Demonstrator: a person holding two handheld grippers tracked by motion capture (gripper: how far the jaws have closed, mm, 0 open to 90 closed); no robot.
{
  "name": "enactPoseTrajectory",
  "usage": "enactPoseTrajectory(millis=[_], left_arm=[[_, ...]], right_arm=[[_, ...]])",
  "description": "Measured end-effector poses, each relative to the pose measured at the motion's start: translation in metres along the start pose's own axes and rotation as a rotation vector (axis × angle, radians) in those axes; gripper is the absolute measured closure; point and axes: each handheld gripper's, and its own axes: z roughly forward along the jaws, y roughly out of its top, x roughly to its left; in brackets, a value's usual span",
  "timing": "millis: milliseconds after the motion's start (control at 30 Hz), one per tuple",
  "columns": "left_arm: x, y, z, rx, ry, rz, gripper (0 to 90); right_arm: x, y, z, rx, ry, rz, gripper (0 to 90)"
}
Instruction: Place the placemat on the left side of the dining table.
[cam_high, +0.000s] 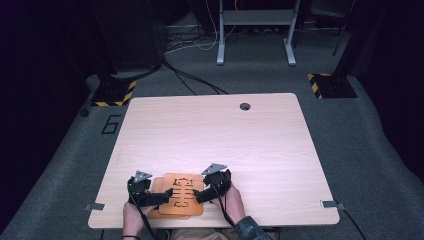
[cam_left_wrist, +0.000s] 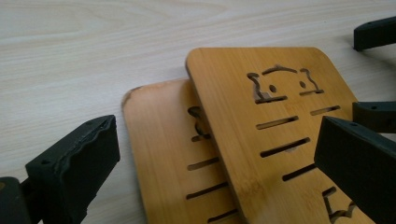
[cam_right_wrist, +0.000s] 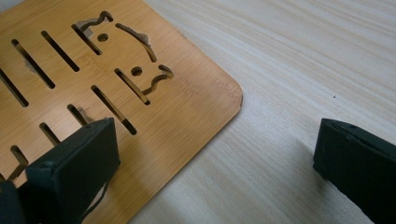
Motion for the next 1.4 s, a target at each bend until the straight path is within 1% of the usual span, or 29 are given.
enactPoseTrajectory(millis=[33, 67, 133, 267, 333, 433, 500, 633, 833, 933, 967, 1033, 1233, 1400], left_arm=[[-0.001, 0.0, 0.001, 0.009, -0.002, 0.007, 0.0], [-0.002, 0.0, 0.002, 0.016, -0.013, 0.009, 0.0], [-0.004, 0.0, 0.005, 0.022, -0.024, 0.013, 0.0], [-0.007, -0.001, 0.009, 0.026, -0.042, 0.009, 0.0], [-0.009, -0.001, 0.01, 0.042, -0.058, 0.01, 0.1], [-0.011, -0.001, 0.012, 0.055, -0.069, 0.017, 0.1], [-0.012, -0.001, 0.014, 0.057, -0.075, 0.017, 0.1], [-0.013, -0.002, 0.016, 0.056, -0.084, 0.009, 0.1], [-0.018, -0.001, 0.018, 0.054, -0.095, 0.017, 1.0], [-0.021, 0.0, 0.019, 0.067, -0.116, 0.03, 2.6], [-0.022, 0.0, 0.019, 0.071, -0.11, 0.035, 2.6], [-0.022, 0.001, 0.019, 0.075, -0.109, 0.041, 2.6], [-0.019, 0.001, 0.018, 0.069, -0.122, 0.028, 5.5], [-0.019, 0.002, 0.017, 0.067, -0.109, 0.019, 9.0]], right_arm=[[0.0, 0.0, 0.0, 0.0, 0.0, -0.002, 0.0], [0.0, 0.0, 0.0, 0.001, 0.0, -0.001, 0.0], [0.0, 0.0, 0.0, 0.0, 0.001, -0.003, 0.0], [0.0, 0.0, 0.0, 0.001, 0.0, 0.003, 0.0], [0.0, 0.0, 0.0, 0.001, 0.0, 0.002, 0.0], [0.0, 0.0, 0.0, 0.0, 0.0, 0.003, 0.0], [0.001, 0.0, 0.0, -0.002, 0.0, 0.01, 0.0], [0.001, 0.0, 0.0, -0.004, -0.001, 0.008, 0.0], [0.001, 0.0, 0.0, -0.004, -0.001, 0.012, 0.0], [0.001, 0.0, 0.0, -0.005, -0.001, 0.013, 0.0], [0.001, 0.0, 0.0, -0.003, -0.001, 0.015, 0.0], [0.001, 0.0, 0.0, -0.003, -0.002, 0.015, 0.0], [0.001, 0.0, 0.0, -0.003, -0.003, 0.015, 0.0], [0.001, 0.0, 0.0, -0.002, -0.003, 0.02, 0.0]])
